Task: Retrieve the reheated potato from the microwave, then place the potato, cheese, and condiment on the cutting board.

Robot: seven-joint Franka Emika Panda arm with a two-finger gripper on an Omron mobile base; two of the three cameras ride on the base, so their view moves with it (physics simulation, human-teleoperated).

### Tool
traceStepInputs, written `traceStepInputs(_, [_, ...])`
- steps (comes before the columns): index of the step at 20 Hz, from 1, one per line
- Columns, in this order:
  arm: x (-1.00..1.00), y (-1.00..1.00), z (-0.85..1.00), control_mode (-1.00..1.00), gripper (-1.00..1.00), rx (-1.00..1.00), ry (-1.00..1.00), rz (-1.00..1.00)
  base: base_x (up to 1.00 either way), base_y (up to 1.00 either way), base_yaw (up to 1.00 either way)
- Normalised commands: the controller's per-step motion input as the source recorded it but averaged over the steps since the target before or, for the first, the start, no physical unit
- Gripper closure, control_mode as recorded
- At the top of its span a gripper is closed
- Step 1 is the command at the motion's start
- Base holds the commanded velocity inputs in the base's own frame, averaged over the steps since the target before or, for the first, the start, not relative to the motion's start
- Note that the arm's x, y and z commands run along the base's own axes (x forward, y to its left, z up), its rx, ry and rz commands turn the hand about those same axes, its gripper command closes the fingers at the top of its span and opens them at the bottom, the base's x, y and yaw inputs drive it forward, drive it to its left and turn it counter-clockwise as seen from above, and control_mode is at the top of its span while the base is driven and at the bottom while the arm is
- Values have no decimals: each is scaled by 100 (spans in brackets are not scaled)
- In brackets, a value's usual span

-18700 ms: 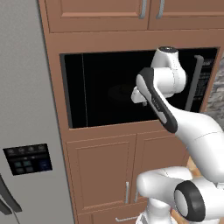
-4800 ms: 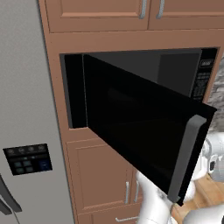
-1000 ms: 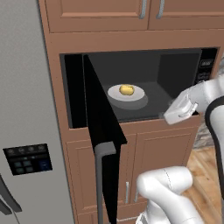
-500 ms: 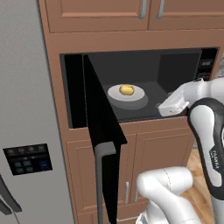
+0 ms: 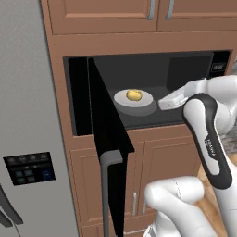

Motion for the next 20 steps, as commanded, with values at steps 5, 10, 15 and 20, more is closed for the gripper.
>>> traceStepInputs(5, [46, -1, -5, -100, -100, 11, 0, 0, 0, 0, 0])
traceStepInputs(10, [33, -3, -7, -100, -100, 11, 1, 0, 0, 0, 0])
traceStepInputs(15, [34, 0, -2, -100, -100, 1, 0, 0, 0, 0, 0])
traceStepInputs(20, [30, 0, -11, -100, -100, 0, 1, -1, 0, 0, 0])
